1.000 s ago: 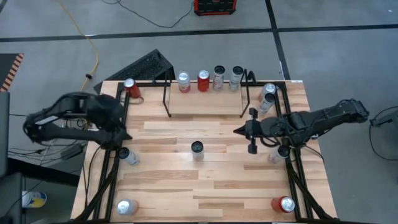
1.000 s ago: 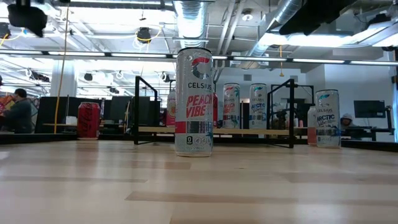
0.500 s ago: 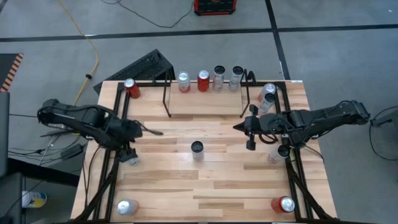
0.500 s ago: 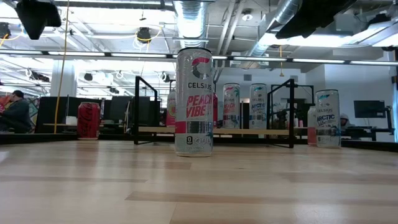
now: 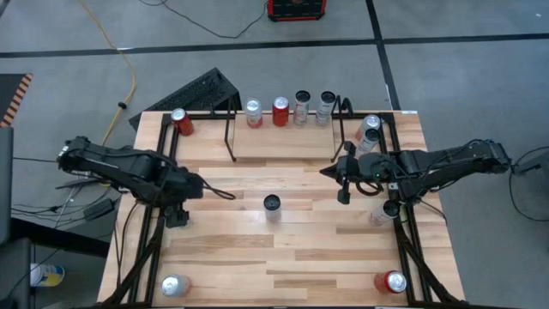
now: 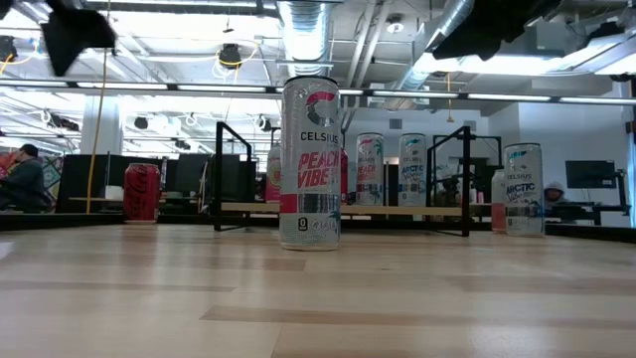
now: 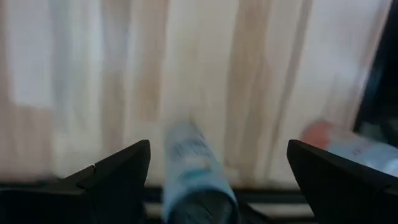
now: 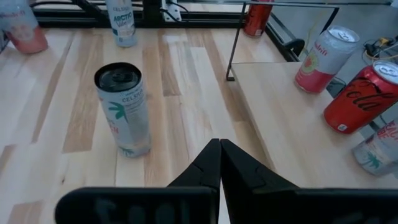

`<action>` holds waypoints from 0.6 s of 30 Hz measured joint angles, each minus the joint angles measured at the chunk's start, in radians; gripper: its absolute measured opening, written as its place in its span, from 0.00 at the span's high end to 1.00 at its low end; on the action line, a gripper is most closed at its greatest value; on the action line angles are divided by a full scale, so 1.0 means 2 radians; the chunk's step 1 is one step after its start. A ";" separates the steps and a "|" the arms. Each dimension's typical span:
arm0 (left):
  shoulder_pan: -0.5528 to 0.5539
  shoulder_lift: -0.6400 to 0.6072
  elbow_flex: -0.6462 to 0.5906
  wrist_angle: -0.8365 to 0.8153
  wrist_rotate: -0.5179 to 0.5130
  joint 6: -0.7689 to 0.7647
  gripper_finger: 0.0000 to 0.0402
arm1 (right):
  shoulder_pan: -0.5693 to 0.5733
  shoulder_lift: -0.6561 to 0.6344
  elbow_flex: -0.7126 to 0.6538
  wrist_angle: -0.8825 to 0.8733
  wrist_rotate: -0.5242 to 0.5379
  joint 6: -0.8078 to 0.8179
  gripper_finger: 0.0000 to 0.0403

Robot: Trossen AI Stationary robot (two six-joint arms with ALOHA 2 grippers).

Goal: Place canned beverage on shelf
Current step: Put the left white blue soda can on the shelf aligned with the other white blue soda can

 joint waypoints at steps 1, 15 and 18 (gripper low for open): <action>-0.001 0.000 -0.001 -0.013 0.006 -0.020 0.09 | 0.000 0.000 0.000 0.000 0.000 0.005 0.92; 0.002 -0.038 -0.001 -0.089 -0.034 -0.331 0.09 | 0.002 0.000 0.000 -0.002 -0.026 -0.001 0.93; -0.003 -0.038 -0.001 -0.088 -0.039 -0.359 0.09 | 0.002 0.000 0.000 -0.002 -0.027 -0.012 0.92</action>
